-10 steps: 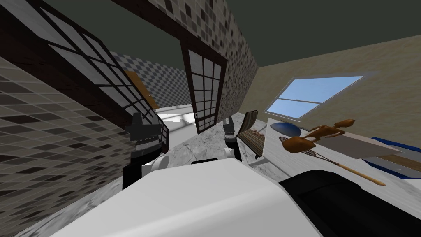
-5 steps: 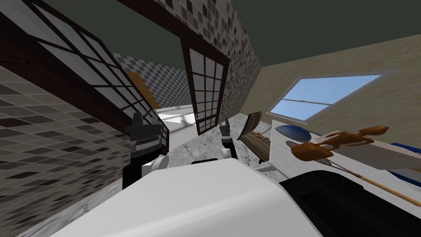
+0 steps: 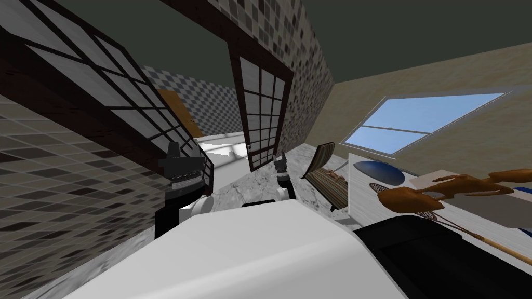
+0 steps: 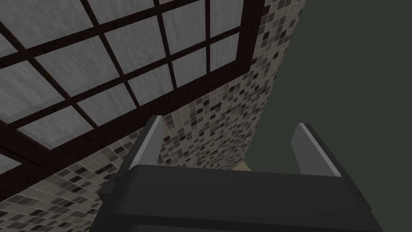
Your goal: Push the door open
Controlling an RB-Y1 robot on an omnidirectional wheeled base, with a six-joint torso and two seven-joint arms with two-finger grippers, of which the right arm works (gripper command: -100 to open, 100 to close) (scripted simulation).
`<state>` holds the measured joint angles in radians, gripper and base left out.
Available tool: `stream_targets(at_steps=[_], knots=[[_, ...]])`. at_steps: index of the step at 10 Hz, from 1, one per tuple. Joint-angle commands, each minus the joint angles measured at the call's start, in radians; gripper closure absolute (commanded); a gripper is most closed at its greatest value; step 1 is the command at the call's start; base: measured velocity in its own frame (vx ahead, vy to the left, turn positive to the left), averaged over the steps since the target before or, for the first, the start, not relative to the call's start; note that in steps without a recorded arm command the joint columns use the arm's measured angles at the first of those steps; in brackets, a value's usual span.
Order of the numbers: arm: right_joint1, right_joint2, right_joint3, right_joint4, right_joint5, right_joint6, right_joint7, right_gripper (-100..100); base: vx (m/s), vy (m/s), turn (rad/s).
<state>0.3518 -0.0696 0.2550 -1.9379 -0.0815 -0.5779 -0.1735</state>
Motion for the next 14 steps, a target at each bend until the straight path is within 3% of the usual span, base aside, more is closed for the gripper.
stream_targets(at_steps=[1, 14], knots=[[-0.013, -0.004, 0.018, 0.036, -0.020, -0.012, -0.027, -100, 0.091, -0.001, 0.028], [-0.115, -0.023, 0.191, 0.341, -0.204, -0.106, -0.254, -100, 0.099, -0.002, 0.037]])
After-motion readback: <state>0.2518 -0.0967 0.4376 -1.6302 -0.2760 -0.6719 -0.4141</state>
